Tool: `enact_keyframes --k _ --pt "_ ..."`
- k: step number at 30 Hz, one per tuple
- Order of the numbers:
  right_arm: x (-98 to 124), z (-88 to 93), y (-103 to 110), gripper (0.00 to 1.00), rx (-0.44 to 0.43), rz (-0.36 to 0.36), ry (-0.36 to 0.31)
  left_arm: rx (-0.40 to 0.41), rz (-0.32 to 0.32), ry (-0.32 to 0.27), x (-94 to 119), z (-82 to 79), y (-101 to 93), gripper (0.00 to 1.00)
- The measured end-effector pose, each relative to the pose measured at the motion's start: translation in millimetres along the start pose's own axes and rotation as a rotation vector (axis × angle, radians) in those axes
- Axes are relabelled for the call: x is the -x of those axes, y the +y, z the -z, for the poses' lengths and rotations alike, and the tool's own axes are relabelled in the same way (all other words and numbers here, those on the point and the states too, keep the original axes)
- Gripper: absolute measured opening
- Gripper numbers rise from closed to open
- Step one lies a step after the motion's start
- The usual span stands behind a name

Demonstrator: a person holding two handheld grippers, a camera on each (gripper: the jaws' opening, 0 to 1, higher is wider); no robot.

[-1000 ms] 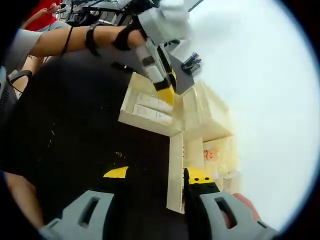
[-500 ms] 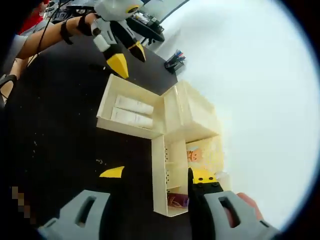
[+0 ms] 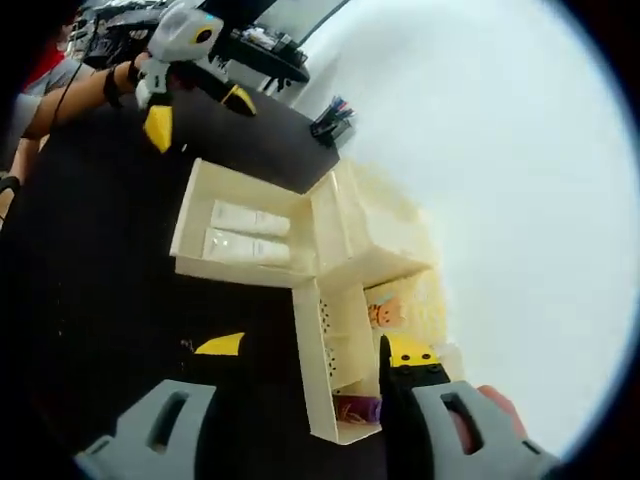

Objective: Open the drawer, pick up the cosmetic bottles from the table one by one, place them into the drawer, release the gripper, close the drawer, and move the gripper away

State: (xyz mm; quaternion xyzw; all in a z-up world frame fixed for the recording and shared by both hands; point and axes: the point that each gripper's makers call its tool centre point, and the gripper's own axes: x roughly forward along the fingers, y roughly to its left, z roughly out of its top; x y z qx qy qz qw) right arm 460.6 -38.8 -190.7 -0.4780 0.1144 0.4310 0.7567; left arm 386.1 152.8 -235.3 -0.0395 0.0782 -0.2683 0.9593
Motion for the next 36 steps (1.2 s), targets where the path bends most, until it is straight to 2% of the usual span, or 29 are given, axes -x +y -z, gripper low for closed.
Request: enact_keyframes --k 1,2,3,5,6,8,9,11,14,16,19,21,23,26,27,31,33,36 --pt "-1 -5.5 3 0.56 -0.022 -0.012 -0.019 0.056 0.022 -0.030 1 -0.3 0.4 0.96" --pt "-2 -11.0 6 0.67 -0.046 -0.025 -0.040 0.087 0.047 -0.040 3 1.0 1.3 0.96" --pt "-3 -13.2 10 0.73 -0.064 -0.037 -0.058 0.097 0.034 -0.033 5 3.8 10.0 0.96" --pt "-5 -21.1 8 0.75 -0.093 -0.026 -0.085 0.099 0.010 -0.071 11 1.3 22.9 0.96" --pt "-5 -22.0 10 0.76 -0.097 -0.029 -0.084 0.144 -0.002 -0.090 13 -1.4 27.9 0.96" --pt "-6 -22.5 13 0.80 -0.109 -0.036 -0.080 0.150 0.001 -0.140 18 -9.1 32.5 0.96" --pt "-6 -21.0 11 0.81 -0.122 -0.027 -0.080 0.153 -0.001 -0.140 20 -9.3 33.8 0.96" --pt "-6 -22.2 11 0.83 -0.149 -0.015 -0.085 0.159 0.004 -0.191 24 -17.4 33.3 0.96" --pt "-6 -29.9 14 0.92 -0.196 -0.007 -0.133 0.168 0.030 -0.210 26 -21.4 26.9 0.96" --pt "-6 -32.0 17 0.93 -0.207 -0.002 -0.154 0.165 0.039 -0.217 26 -22.7 25.0 0.96" --pt "-5 -37.9 17 0.93 -0.207 0.046 -0.214 0.182 0.051 -0.228 25 -21.8 26.9 0.95" --pt "-4 -42.2 21 0.93 -0.251 0.055 -0.269 0.188 0.051 -0.228 26 -18.9 29.9 0.92" --pt "-4 -46.8 31 0.93 -0.284 0.026 -0.322 0.207 0.054 -0.235 27 -18.8 32.7 0.91" --pt "-4 -48.3 38 0.93 -0.338 0.024 -0.381 0.249 0.074 -0.280 31 -25.3 32.8 0.93" --pt "-5 -47.5 37 0.93 -0.359 0.048 -0.400 0.252 0.073 -0.288 31 -26.6 33.3 0.95" --pt "-9 -35.4 40 0.93 -0.378 0.074 -0.408 0.237 0.074 -0.299 33 -29.4 31.2 0.96" --pt "-13 -28.9 46 0.93 -0.389 0.067 -0.418 0.231 0.083 -0.296 32 -29.6 27.9 0.96" --pt "-23 -18.8 61 0.93 -0.351 0.041 -0.397 0.226 0.088 -0.285 30 -27.8 25.3 0.96"
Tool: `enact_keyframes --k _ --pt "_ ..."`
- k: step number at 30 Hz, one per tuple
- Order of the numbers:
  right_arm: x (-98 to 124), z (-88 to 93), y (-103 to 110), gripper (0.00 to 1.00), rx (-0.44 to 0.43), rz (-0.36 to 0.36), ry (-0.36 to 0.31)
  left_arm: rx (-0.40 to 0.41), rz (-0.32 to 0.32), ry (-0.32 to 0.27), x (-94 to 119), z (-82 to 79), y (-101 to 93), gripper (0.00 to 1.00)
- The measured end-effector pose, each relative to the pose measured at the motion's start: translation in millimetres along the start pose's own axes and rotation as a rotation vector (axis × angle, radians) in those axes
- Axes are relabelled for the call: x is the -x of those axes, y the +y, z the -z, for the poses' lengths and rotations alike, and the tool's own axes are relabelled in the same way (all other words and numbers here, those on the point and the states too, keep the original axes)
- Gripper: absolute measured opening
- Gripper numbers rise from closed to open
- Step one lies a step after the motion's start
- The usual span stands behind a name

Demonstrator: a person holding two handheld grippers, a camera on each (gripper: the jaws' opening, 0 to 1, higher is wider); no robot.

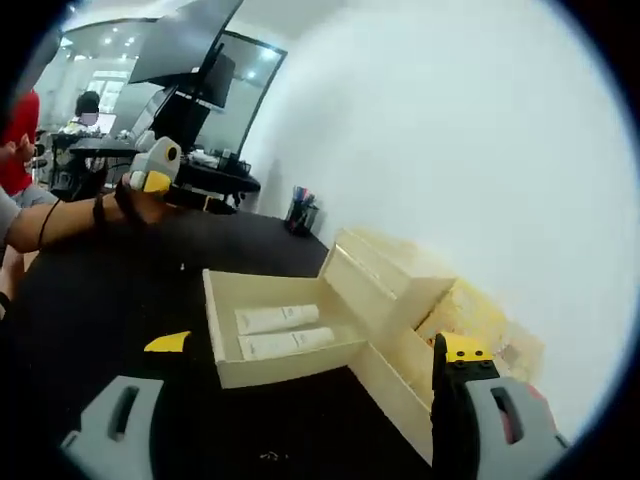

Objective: Open the drawer, pick up the cosmetic bottles from the table one by one, place them into the drawer, release the gripper, close the drawer, and move the gripper away

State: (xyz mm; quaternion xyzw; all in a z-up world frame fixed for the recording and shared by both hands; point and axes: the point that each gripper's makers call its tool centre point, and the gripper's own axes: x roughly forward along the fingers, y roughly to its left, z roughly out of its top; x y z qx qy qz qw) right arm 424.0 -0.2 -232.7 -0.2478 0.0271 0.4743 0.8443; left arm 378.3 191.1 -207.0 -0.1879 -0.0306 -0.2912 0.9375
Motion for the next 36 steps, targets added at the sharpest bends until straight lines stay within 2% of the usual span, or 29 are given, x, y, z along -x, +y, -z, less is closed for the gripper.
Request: enact_keyframes --k 4,9,13,19,36 --pt "-10 19.0 10 0.93 0.031 -0.020 0.007 0.000 -0.006 0.006 0 1.2 2.1 0.96" --pt "-20 26.1 10 0.93 -0.002 -0.021 -0.023 -0.001 -0.003 0.012 -1 2.4 2.5 0.96" --pt "-30 36.8 10 0.93 0.036 -0.023 0.017 -0.006 0.002 0.021 -2 4.1 1.0 0.96" --pt "-37 36.2 9 0.90 0.040 -0.013 0.008 -0.011 0.009 0.028 -1 5.6 -0.6 0.96" --pt "-43 27.7 0 0.92 0.042 0.025 -0.011 -0.007 -0.001 0.055 -1 12.4 3.9 0.96"
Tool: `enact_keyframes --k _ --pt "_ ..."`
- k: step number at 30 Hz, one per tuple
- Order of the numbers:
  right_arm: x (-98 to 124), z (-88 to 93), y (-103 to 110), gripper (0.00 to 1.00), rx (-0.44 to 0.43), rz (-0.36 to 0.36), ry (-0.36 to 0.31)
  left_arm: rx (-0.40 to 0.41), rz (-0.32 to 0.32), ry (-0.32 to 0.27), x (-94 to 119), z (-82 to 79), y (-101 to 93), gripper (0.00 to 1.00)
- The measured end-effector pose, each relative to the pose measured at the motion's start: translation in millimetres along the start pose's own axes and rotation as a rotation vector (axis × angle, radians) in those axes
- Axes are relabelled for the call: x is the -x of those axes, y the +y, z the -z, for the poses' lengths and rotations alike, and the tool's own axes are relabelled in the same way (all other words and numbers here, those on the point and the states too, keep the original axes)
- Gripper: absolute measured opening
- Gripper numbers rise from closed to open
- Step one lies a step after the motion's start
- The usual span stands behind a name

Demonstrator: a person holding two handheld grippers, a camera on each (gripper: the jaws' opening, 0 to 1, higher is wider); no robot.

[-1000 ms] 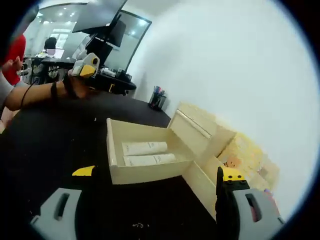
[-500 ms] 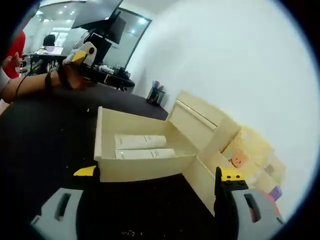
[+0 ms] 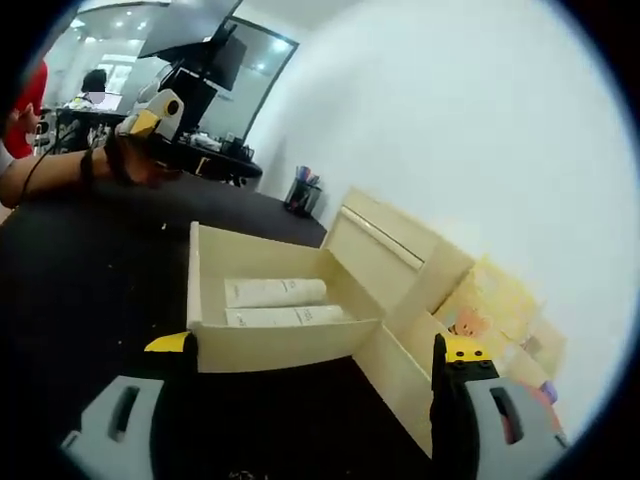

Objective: Open the drawer, pick up the cosmetic bottles from the table one by one, place them into the drawer, release the gripper, close the drawer, and move the gripper away

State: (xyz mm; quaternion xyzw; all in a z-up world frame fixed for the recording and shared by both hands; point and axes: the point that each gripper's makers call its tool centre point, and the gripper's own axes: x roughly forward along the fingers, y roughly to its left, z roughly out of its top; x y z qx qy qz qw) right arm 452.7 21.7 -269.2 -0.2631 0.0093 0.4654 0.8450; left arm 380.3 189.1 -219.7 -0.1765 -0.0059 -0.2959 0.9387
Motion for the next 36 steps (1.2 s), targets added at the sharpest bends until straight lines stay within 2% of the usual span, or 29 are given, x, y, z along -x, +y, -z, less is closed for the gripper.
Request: enact_keyframes --k 10,29,36 --pt "-6 1.4 -14 0.91 -0.001 0.054 0.006 -0.015 0.003 0.020 -1 4.3 -1.5 0.96" --pt "-21 2.4 -33 0.88 0.007 0.104 0.030 -0.046 0.014 0.072 -5 15.1 -4.9 0.96" --pt "-30 6.5 -50 0.85 0.003 0.155 0.049 -0.052 0.009 0.080 -5 16.5 -4.0 0.95"
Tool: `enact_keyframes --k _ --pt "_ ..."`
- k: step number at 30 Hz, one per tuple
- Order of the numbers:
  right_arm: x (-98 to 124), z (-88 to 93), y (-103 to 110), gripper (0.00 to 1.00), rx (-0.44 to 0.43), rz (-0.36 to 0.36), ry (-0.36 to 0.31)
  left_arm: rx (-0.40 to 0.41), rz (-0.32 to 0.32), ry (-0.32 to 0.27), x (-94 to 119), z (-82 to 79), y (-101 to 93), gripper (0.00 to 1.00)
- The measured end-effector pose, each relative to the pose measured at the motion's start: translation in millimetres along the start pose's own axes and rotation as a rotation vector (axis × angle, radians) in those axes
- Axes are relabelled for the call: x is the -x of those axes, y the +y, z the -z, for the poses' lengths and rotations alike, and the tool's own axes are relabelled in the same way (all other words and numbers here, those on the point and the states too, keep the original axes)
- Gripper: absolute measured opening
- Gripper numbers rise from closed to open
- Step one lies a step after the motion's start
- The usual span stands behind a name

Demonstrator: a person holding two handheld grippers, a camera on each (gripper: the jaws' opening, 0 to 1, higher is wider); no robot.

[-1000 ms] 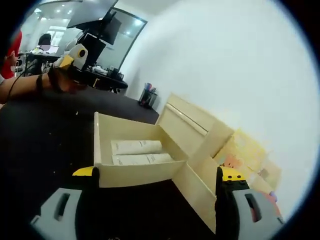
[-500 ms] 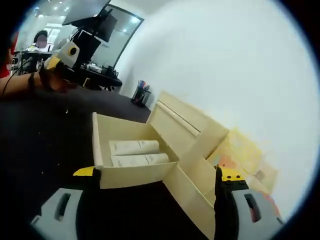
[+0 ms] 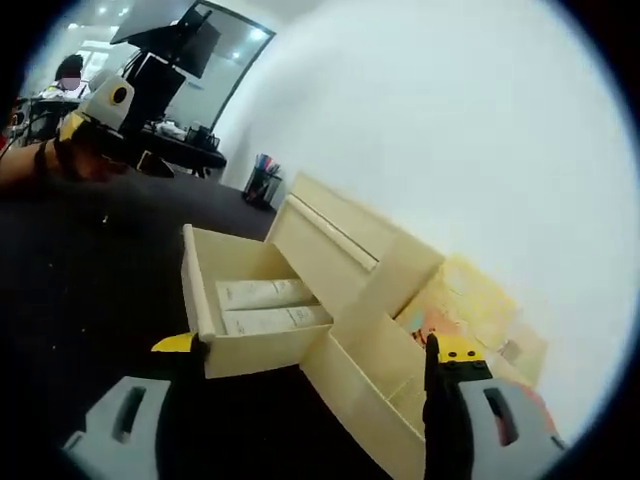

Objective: Open the drawer, pick up the cosmetic bottles from the table one by one, place them into the drawer, release the gripper, close the drawer, and move the gripper away

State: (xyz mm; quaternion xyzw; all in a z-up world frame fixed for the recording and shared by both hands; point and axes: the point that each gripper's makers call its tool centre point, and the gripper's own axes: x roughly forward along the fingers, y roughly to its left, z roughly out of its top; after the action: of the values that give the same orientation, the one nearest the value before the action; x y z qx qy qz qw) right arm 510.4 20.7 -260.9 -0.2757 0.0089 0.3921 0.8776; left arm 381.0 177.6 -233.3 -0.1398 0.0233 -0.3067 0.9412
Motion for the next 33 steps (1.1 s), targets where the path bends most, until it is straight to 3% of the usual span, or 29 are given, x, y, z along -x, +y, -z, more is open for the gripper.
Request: enact_keyframes --k 12,23,33 --pt "-11 4.6 -23 0.83 -0.002 0.066 0.016 -0.012 -0.003 0.017 0 2.5 -0.3 0.95" --pt "-18 1.7 -30 0.82 0.044 0.094 0.026 -0.032 -0.008 0.045 -1 7.3 0.8 0.95" --pt "-29 4.5 -41 0.80 0.033 0.129 0.031 -0.041 -0.015 0.054 -1 9.4 3.5 0.94"
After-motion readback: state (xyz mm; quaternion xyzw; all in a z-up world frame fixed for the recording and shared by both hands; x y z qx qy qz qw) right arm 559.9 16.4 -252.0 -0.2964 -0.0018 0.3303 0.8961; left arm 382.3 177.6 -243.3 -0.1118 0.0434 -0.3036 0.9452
